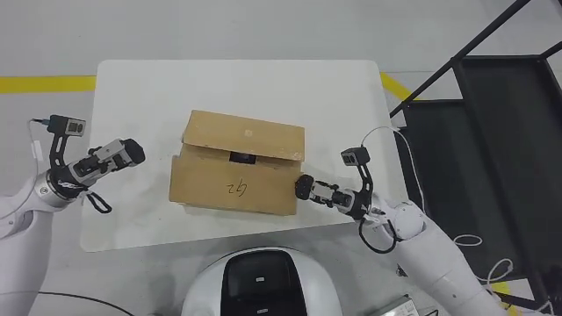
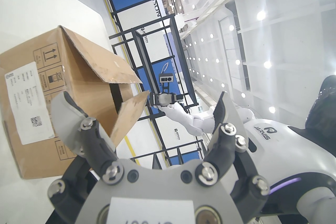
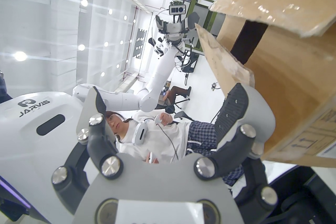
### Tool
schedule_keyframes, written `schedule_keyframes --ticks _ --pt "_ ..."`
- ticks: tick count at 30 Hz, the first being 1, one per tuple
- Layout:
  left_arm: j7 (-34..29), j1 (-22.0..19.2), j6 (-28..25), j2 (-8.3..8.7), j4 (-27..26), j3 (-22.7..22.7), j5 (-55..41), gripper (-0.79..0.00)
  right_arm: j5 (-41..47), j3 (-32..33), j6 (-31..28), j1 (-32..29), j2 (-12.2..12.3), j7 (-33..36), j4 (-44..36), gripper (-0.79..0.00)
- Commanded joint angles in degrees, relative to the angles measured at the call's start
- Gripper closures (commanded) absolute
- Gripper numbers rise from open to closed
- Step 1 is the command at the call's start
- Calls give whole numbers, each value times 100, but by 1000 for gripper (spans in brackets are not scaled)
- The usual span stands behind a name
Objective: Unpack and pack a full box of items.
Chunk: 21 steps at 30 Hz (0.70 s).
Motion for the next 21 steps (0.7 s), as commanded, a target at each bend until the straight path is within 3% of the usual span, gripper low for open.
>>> schedule_keyframes --ticks 1,14,21 --pt "-149 7 12 -1 -42 33 -93 -785 -213 -33 -83 108 -30 -211 100 -785" --pt "-400 0 -66 -30 -168 343 -99 -785 -1409 -413 -467 667 -271 -1426 523 -785" --pt "-422 -12 -77 -29 -133 354 -140 -785 -1496 -464 -316 717 -321 -1645 590 -785"
